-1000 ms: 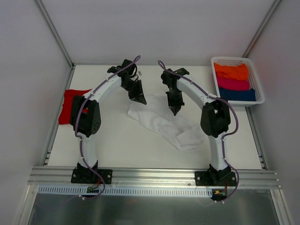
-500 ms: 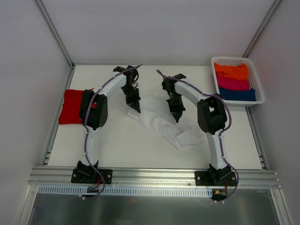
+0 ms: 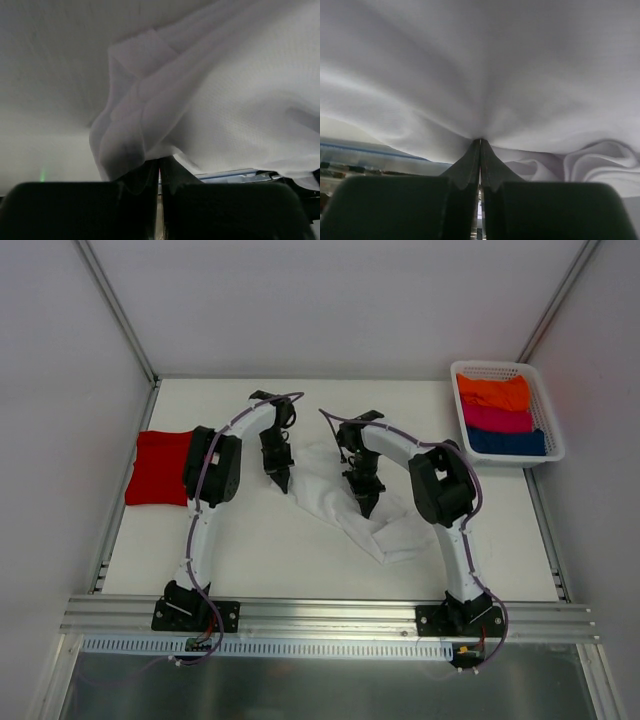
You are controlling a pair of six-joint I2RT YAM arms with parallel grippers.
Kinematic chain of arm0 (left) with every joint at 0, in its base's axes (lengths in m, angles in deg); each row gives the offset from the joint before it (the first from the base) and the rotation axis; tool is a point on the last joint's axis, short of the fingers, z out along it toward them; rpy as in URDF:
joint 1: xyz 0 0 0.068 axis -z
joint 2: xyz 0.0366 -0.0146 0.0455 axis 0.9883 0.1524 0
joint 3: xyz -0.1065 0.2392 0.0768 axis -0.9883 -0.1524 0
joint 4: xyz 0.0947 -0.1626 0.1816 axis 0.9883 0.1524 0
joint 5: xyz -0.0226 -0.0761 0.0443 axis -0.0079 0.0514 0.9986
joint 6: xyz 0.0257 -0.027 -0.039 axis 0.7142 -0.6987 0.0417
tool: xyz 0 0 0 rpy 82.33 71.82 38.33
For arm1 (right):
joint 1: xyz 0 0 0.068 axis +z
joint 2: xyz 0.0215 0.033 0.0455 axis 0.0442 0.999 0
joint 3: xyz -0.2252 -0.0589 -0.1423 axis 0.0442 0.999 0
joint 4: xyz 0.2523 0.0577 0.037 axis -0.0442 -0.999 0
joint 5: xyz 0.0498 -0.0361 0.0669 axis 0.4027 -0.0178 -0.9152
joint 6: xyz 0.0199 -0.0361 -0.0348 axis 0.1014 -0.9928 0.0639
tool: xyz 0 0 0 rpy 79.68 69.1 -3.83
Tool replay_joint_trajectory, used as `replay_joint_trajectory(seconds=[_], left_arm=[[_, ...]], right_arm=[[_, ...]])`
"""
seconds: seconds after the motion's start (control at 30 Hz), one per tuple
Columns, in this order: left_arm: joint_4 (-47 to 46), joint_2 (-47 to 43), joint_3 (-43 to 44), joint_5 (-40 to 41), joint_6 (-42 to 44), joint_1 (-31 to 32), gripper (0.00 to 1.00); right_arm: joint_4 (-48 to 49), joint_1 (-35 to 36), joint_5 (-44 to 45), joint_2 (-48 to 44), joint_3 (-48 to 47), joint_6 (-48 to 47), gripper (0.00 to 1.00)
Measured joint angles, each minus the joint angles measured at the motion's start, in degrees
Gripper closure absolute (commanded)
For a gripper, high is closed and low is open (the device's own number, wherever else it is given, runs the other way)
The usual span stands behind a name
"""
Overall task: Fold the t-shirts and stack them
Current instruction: Flatten out the tshirt
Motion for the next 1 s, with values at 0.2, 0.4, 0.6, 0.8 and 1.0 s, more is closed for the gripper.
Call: replay_joint_trajectory(seconds=[0.2, 0.4, 0.6, 0.8, 1.0], left_arm=[[1.3, 6.3, 11.5, 1.2, -0.6, -2.0, 1.0], [0.9, 10.2, 20.5, 2.8, -1.9, -5.8, 1.0], [-2.4, 11.5, 28.2, 4.2, -5.0, -9.8, 1.0], [-8.4, 11.5, 30.1, 3.7, -7.8, -11.4, 1.0], [-13.8, 9.9, 30.6, 3.7, -7.7, -10.2, 1.0]], right_arm=[[-0.6, 3.7, -7.5, 0.0, -0.2, -3.9, 1.0], [-1.3, 4.8, -13.5, 0.0, -3.2, -6.6, 0.99], [-1.5, 4.8, -19.0, 0.0, -7.7, -8.0, 1.0], [-1.5, 5.1, -21.8, 0.0, -12.4, -8.4, 0.99], [2.3, 5.4, -19.7, -0.1, -18.4, -5.5, 0.94]])
